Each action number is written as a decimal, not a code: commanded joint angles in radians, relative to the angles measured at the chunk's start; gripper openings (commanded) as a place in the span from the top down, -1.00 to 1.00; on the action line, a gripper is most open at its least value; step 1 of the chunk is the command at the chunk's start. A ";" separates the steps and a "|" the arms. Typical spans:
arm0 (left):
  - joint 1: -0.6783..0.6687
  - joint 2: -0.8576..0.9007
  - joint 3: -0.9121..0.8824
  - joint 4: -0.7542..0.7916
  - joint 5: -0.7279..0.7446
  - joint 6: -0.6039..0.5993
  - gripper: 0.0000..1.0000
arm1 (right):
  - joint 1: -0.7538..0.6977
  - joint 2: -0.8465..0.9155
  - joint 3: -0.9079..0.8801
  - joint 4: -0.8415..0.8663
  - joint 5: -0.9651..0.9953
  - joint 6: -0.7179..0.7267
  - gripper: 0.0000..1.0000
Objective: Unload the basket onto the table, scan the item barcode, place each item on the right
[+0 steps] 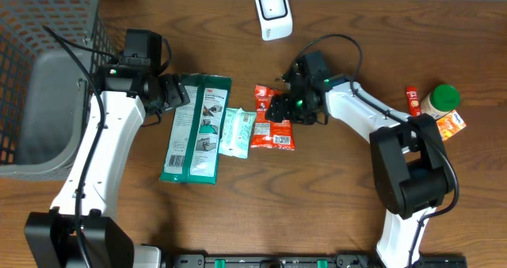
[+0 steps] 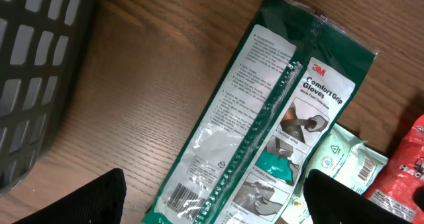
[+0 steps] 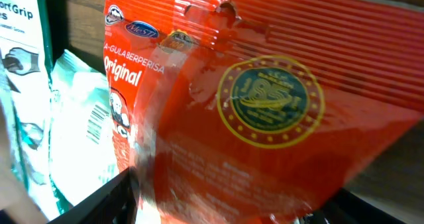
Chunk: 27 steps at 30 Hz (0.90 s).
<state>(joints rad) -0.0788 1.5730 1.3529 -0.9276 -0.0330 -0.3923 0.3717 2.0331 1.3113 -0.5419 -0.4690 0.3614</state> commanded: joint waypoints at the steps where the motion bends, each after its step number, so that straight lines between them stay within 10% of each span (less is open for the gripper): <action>1: 0.004 -0.004 0.016 -0.003 -0.013 0.005 -0.72 | -0.035 0.009 -0.023 -0.008 -0.044 -0.032 -0.41; 10: 0.004 -0.004 0.016 -0.003 -0.013 0.005 -0.72 | -0.036 0.009 -0.074 0.047 -0.060 -0.051 -0.37; 17: 0.004 -0.004 0.016 -0.003 -0.013 0.005 -0.72 | -0.039 0.006 -0.129 0.116 -0.056 -0.077 0.35; 27: 0.004 -0.004 0.016 -0.003 -0.013 0.005 -0.72 | -0.063 -0.279 -0.129 -0.055 0.243 -0.188 0.78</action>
<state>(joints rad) -0.0788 1.5730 1.3529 -0.9279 -0.0326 -0.3923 0.3321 1.8896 1.1831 -0.5426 -0.4538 0.2291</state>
